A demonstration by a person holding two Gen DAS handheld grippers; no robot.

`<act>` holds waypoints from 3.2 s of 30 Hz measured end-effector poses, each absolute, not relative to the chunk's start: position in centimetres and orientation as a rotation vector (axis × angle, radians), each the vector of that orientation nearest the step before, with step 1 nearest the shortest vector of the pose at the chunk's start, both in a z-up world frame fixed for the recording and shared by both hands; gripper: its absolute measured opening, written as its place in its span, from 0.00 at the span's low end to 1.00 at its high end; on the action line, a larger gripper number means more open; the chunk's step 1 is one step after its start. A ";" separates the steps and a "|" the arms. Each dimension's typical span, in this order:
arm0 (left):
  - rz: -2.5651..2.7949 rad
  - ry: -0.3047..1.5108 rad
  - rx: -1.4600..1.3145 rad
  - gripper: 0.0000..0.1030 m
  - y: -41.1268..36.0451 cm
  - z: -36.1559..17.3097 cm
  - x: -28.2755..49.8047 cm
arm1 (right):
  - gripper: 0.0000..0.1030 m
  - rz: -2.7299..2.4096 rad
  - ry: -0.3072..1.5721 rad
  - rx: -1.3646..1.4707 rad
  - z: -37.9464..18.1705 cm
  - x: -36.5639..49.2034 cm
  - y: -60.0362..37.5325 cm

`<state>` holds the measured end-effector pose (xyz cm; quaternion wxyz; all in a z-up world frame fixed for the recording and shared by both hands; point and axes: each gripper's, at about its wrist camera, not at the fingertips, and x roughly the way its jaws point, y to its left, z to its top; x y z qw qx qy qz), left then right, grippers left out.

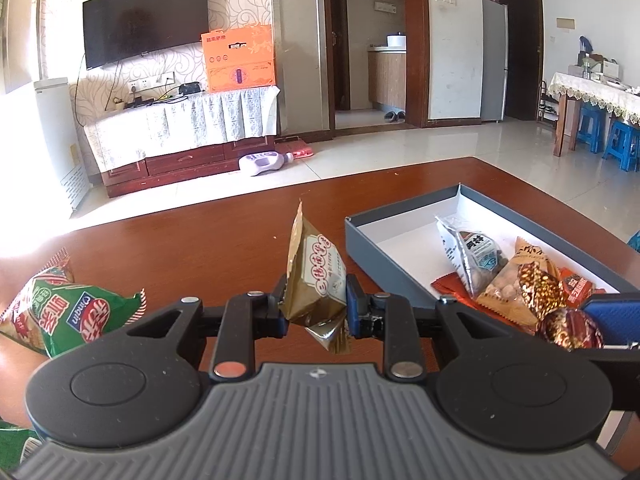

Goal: Organize snacks

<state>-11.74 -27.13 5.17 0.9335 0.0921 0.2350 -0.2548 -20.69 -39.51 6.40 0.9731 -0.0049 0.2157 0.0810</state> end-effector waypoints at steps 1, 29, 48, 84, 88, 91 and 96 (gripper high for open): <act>-0.524 0.480 0.188 0.30 -27.2 5.2 -11.8 | 0.25 0.162 0.434 -0.009 6.4 -20.7 -39.6; -0.617 0.481 0.193 0.30 -34.2 4.8 -12.8 | 0.25 0.052 0.402 0.046 6.6 -22.2 -44.0; -0.670 0.499 0.226 0.30 -38.5 2.8 -13.1 | 0.25 -0.037 0.399 0.005 5.8 -21.1 -45.8; -0.730 0.519 0.179 0.34 -41.7 2.0 -12.4 | 0.25 -0.082 0.423 0.025 5.1 -20.5 -47.7; -0.712 0.509 0.205 0.47 -41.6 2.0 -12.3 | 0.25 -0.077 0.429 0.030 5.1 -20.1 -47.8; -0.701 0.512 0.208 0.59 -41.4 1.9 -12.1 | 0.25 -0.070 0.432 0.028 5.1 -19.9 -47.8; -0.703 0.509 0.215 0.74 -41.1 2.0 -12.3 | 0.25 -0.064 0.435 0.027 5.0 -19.7 -48.0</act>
